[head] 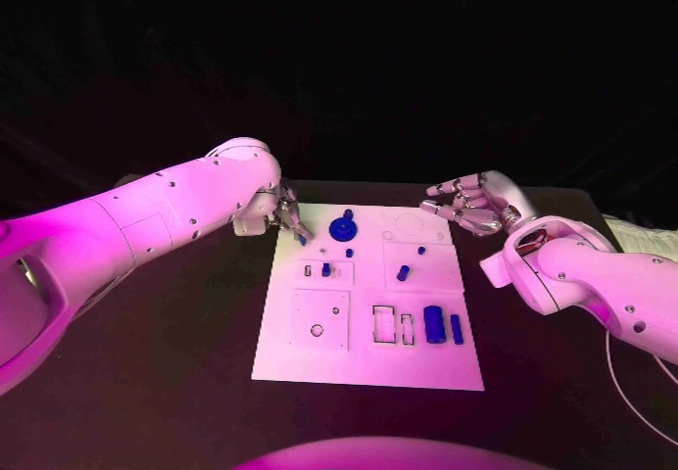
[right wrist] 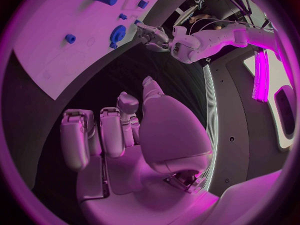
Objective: Assemble the parts on the task board
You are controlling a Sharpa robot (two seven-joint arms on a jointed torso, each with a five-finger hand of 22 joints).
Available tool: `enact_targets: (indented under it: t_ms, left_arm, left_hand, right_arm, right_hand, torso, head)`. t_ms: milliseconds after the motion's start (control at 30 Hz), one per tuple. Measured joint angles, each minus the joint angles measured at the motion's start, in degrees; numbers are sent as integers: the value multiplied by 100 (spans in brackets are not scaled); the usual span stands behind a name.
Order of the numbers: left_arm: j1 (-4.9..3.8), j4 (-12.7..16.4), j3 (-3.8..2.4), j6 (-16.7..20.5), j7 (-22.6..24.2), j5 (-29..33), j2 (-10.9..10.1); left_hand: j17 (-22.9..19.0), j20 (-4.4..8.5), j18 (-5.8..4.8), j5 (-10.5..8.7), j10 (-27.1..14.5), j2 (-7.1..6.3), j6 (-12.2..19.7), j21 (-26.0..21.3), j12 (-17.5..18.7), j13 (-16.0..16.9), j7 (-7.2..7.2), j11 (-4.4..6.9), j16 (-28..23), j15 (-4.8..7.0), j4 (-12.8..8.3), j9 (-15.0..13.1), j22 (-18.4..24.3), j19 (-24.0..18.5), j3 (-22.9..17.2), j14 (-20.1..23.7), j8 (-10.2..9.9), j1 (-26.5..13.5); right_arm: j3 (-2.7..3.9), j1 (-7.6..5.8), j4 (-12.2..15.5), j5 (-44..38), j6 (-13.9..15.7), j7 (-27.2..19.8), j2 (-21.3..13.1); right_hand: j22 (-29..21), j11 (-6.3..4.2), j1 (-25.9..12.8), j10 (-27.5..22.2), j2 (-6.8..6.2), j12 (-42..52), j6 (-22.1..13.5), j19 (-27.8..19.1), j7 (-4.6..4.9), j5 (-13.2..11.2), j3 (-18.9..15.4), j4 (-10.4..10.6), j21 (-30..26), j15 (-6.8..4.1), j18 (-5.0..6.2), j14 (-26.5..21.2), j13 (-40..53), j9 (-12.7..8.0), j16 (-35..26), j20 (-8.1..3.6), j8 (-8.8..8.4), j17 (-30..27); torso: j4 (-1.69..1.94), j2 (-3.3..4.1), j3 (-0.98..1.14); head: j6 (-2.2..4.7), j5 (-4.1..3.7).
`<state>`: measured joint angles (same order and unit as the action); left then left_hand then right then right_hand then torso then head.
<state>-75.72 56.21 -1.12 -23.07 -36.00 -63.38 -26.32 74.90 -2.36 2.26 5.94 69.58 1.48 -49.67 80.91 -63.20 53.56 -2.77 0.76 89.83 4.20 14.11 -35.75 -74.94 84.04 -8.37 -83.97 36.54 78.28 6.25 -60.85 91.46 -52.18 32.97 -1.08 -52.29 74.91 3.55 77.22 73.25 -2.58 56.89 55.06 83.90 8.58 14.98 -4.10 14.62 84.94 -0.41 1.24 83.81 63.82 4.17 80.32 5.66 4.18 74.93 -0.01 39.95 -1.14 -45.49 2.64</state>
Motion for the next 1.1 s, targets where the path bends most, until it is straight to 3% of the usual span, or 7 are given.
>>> enact_targets:
  t_ms: [233, 367, 467, 533, 700, 833, 1100]
  left_arm:
    - [-7, -37, 9, -27, 9, 34, 17]
    - [-11, -42, 29, -27, 18, 60, 21]
    - [-7, -46, 41, -27, 25, 86, 22]
    - [-1, -49, 50, -25, 34, 101, 22]
    - [10, -54, 65, -19, 60, 151, 22]
    - [14, -55, 76, -6, 90, 187, 21]
    - [16, 69, 83, 196, 192, 284, -92]
  left_hand:
    - [0, 0, 1, -1, -8, -65, 17, 0, 18, -25, -18, 8, 0, 0, 17, 16, 0, 0, -330, 0, -7, 65]
    - [2, 34, 1, 4, -8, -172, 42, 0, 50, -54, -41, 7, 0, 0, -2, 49, 1, -8, -797, 0, -51, 166]
    - [4, 34, 0, 181, -9, -289, 119, 0, 105, -89, -39, 6, 0, -1, 190, 47, 1, -8, -1009, 0, -72, 272]
    - [4, 33, 0, 234, -10, -469, 143, 0, 122, -125, -60, 5, 0, 0, 305, -31, 1, -9, -1350, 0, -13, 162]
    - [4, 32, 1, 267, -11, -791, 162, 0, 151, -175, -76, -10, 0, 0, 187, -135, 1, -9, -2043, 0, 110, -117]
    - [4, 32, 0, 295, 7, -898, 198, 0, 151, -173, -81, -21, 0, 0, 129, -187, 1, -10, -2240, 0, 151, -225]
    - [3, 32, 0, 334, 99, -964, 200, 0, 111, -116, -80, -12, 0, -1, 42, -246, 1, -10, -2422, 0, 226, -400]
  right_arm:
    - [0, 0, 2, 0, -4, -1, 0]
    - [0, 0, 2, 1, -5, -1, 0]
    - [0, 0, 2, 1, -6, -2, 1]
    - [0, 0, 2, 1, -8, -2, 2]
    - [0, 0, 2, 2, -11, -2, 1]
    - [-1, 0, 2, 4, -16, -2, 2]
    - [-3, 0, -2, 8, -24, -4, 7]
  right_hand:
    - [0, 0, 0, 0, 0, 0, 0, 0, 0, 0, 0, 0, 0, 0, 0, 0, 0, 0, 0, 0, 0, 0]
    - [0, 0, 0, 0, 0, 0, 0, 0, 0, 0, 0, 0, 0, 0, 0, 0, 0, 0, 0, 0, 0, -1]
    - [-1, 0, 0, 0, 0, 0, 0, 0, 0, 0, -7, -7, 0, 0, 0, 0, 0, 0, 0, 0, 0, -1]
    - [-1, 0, 0, 0, 0, 0, 0, 0, 0, 0, -16, -16, 0, 0, 0, 0, 0, 0, 0, 0, 0, -1]
    - [3, 0, 0, 0, 0, 0, 0, 0, 0, 0, -16, -16, 0, 0, 0, 0, 0, 0, 0, 0, 0, -1]
    - [4, 0, 0, 0, 0, 0, 0, 0, 0, 0, -16, -16, 0, 0, 0, 0, 0, 0, 0, 0, 0, -1]
    - [3, 0, 0, 0, 0, 0, 0, 0, 0, 0, -16, -16, 0, 0, 0, 0, 0, 0, 0, 0, 0, -2]
  torso:
    - [-1, -1, 1]
    - [-1, -3, 1]
    - [-1, -3, 1]
    - [0, -3, 1]
    - [1, -4, 4]
    - [1, -4, 4]
    - [5, -7, 5]
  head:
    - [-12, 0]
    - [-18, 0]
    - [-19, -2]
    - [-19, -3]
    - [-26, -4]
    - [-30, -3]
    - [-35, 8]
